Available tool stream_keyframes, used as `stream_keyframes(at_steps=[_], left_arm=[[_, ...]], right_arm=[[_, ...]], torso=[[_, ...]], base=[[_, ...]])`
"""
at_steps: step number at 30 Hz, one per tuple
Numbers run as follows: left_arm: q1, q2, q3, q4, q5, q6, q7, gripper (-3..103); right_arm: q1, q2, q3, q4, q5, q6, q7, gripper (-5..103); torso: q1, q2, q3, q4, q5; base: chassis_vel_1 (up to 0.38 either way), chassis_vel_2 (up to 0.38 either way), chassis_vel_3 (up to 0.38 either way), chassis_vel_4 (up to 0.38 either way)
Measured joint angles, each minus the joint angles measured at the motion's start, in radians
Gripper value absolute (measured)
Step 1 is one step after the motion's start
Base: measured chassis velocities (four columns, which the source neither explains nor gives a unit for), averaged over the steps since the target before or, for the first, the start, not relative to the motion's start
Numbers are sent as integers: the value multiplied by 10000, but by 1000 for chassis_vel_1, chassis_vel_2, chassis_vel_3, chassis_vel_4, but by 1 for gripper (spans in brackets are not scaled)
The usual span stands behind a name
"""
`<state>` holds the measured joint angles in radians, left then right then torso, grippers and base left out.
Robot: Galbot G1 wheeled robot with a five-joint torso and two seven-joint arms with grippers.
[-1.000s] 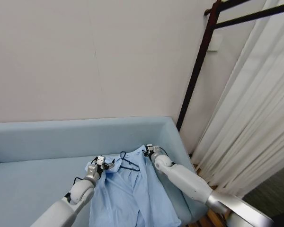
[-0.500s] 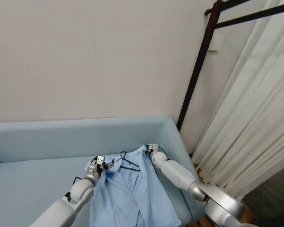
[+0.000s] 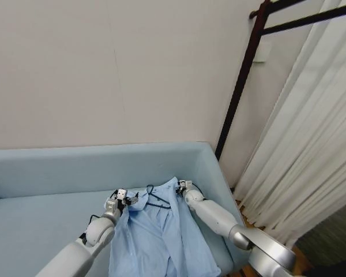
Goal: Pick up the clothes from the sofa and hang them on the clothes hanger.
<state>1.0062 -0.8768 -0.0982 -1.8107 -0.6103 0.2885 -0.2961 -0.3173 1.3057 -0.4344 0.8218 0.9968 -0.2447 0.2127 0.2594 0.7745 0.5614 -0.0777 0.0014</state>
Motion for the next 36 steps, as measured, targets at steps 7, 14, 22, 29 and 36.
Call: stream_keyframes(at_steps=[7,14,22,29,36], left_arm=[[42,5,-35,-24,0,-8,1,100],[107,-23,-30,-49,18,-18,10,100],[57,-9,10,-67,23,-19,15,100],[9,4,55,-77,16,-11,15,100],[76,-32,64,-81,15,-9,16,100]], right_arm=[[-402,-534,95,1225,192,15,385,0],[-916,-1487,155,3549,17,-114,544,0],[-1549,-2379,-8,6186,588,-813,924,0],[-2131,-2733,-509,8297,1011,-1448,1773,0],[-2308,-1822,-1053,8911,1736,-1978,3190,0]], torso=[[0,0,-1,-4,0],[0,1,-1,-3,1],[-1,1,-2,-3,0],[-1,2,-2,-3,0],[-1,1,-1,0,-2]], base=[[0,0,0,0],[0,0,0,0],[0,0,0,0],[0,0,0,0],[0,0,0,0]])
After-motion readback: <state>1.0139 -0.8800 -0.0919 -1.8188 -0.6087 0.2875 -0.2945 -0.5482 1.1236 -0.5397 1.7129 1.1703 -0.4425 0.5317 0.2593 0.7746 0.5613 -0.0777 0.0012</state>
